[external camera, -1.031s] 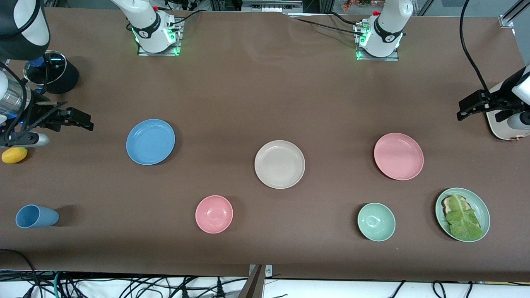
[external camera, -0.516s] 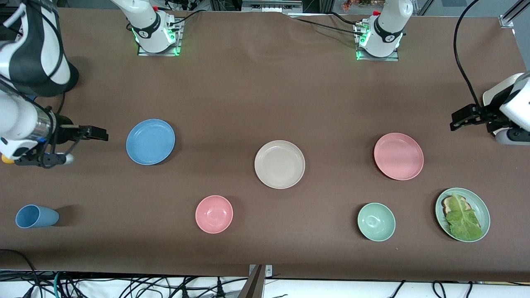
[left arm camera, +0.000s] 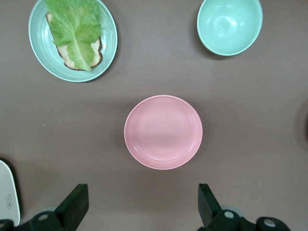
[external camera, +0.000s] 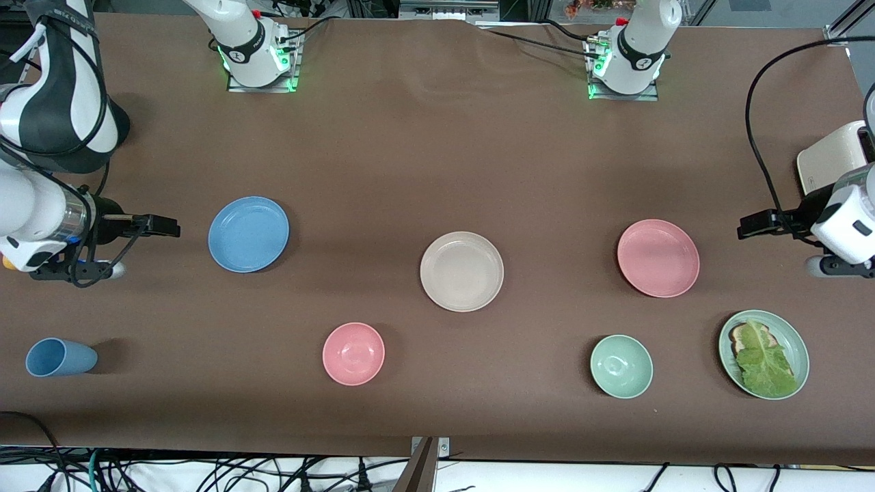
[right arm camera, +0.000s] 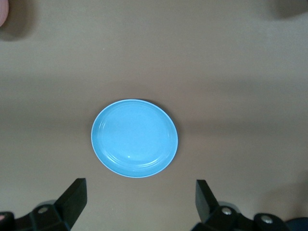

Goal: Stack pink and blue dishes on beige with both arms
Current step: 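Reach the right gripper to the blue plate while the left gripper reaches the pink plate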

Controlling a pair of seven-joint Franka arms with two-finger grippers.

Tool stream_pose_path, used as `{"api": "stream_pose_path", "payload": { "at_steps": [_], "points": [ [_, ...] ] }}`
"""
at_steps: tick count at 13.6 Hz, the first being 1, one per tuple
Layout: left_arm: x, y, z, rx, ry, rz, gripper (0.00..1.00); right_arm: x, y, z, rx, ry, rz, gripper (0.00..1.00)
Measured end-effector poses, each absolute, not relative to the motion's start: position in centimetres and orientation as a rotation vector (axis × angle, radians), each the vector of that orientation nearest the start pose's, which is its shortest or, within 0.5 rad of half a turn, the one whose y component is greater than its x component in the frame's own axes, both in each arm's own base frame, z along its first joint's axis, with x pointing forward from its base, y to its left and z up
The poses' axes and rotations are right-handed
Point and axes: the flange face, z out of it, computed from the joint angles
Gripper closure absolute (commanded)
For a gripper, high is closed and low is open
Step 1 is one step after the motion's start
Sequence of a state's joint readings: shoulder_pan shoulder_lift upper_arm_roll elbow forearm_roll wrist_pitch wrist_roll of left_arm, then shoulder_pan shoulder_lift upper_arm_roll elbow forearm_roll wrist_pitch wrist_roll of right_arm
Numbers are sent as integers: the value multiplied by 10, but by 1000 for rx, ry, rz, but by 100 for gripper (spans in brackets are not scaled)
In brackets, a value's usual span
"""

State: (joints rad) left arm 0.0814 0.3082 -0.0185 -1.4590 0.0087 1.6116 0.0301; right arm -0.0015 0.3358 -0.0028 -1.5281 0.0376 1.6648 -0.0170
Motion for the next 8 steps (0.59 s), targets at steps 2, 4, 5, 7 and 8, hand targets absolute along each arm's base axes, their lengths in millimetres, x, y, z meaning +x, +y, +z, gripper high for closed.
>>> {"api": "stream_pose_path", "payload": {
  "at_steps": [2,4,5,7,8],
  "points": [
    [643,41,466,-3132,-44,322,0,637,0,445,-3085,-9,329,0],
    [648,43,437,-3111,-39,390,0,636,0,436,-3080,-34,353,0],
    [649,44,426,-3102,-37,416,0,635,0,431,-3077,-53,363,0],
    [652,45,407,-3094,-38,462,0,632,-5,416,-3077,-70,358,0],
    [653,47,396,-3091,-40,486,0,628,-11,404,-3080,-87,329,0]
  ]
}}
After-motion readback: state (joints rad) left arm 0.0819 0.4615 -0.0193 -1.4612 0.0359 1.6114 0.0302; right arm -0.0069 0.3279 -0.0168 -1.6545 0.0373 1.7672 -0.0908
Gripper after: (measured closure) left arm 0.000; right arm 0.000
